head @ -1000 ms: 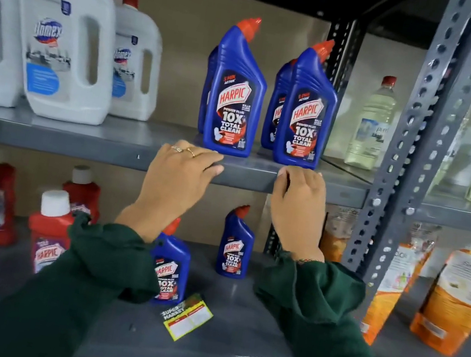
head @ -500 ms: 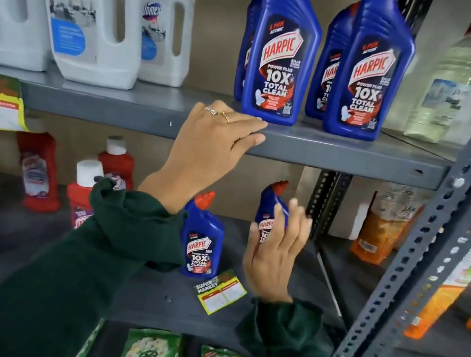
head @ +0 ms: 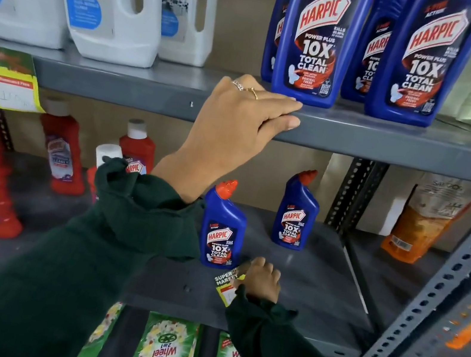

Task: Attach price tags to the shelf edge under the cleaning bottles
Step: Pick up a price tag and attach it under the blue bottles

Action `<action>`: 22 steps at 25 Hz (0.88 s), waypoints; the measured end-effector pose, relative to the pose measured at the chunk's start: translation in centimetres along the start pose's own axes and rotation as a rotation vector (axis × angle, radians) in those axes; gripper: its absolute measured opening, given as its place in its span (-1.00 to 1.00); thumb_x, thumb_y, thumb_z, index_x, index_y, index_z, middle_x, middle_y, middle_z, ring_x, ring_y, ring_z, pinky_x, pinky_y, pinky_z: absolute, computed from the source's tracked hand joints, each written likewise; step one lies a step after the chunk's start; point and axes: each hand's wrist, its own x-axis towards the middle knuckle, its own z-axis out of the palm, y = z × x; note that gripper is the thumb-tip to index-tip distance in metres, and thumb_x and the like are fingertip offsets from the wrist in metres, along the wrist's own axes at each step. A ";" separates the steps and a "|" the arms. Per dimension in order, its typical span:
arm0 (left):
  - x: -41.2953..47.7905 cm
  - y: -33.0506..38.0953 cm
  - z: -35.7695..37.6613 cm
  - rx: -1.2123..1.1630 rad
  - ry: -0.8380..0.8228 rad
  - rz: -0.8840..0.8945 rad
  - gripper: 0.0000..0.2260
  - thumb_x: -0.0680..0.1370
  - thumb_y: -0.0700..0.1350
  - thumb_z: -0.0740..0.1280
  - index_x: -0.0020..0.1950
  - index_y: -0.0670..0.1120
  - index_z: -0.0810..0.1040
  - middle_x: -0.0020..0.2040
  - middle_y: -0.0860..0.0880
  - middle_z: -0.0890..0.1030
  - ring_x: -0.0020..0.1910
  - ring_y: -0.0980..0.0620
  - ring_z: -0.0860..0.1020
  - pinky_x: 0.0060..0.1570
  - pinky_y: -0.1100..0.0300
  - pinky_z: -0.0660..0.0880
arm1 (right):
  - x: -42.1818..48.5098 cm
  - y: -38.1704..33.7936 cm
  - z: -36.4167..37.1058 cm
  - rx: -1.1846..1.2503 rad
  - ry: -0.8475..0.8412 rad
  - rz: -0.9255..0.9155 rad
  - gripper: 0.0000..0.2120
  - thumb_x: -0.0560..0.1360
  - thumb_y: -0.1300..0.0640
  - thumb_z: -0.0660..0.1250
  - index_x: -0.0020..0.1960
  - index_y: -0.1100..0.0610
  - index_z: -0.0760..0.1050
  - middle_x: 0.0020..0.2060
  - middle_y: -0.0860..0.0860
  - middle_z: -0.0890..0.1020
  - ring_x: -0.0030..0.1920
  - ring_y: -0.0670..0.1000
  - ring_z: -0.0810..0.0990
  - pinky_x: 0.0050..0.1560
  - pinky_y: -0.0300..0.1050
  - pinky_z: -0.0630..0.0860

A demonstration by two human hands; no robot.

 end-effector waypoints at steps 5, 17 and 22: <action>-0.1 0.3 -0.2 -0.021 0.002 -0.020 -0.77 0.48 -0.01 0.30 0.05 -0.08 0.61 -0.03 -0.06 0.69 -0.13 -0.12 0.57 -0.12 -0.13 0.50 | 1.2 0.3 -3.0 0.366 -0.231 0.058 -0.73 0.46 0.26 0.26 0.16 0.19 0.44 0.15 0.17 0.56 0.15 0.16 0.51 0.09 -0.09 0.45; 0.9 1.1 -3.5 -0.313 -0.322 -0.249 -0.65 0.48 0.16 0.15 0.06 0.02 0.60 0.06 0.07 0.60 0.03 0.30 0.43 -0.07 0.66 0.23 | -6.4 -2.9 -19.8 0.834 -0.047 -0.646 -0.81 0.42 0.29 0.39 -0.19 0.00 0.60 -0.31 -0.19 0.63 -0.30 -0.27 0.59 -0.28 -0.44 0.49; 1.0 1.4 -4.2 -0.424 -0.350 -0.298 -0.77 0.34 0.26 0.34 -0.18 0.16 0.62 0.05 0.13 0.60 0.11 0.30 0.46 0.06 0.42 0.34 | -7.7 -3.2 -24.6 0.838 0.404 -0.684 -0.93 0.42 0.21 0.40 -0.11 0.10 0.63 -0.28 -0.27 0.59 -0.24 -0.34 0.56 -0.18 -0.47 0.49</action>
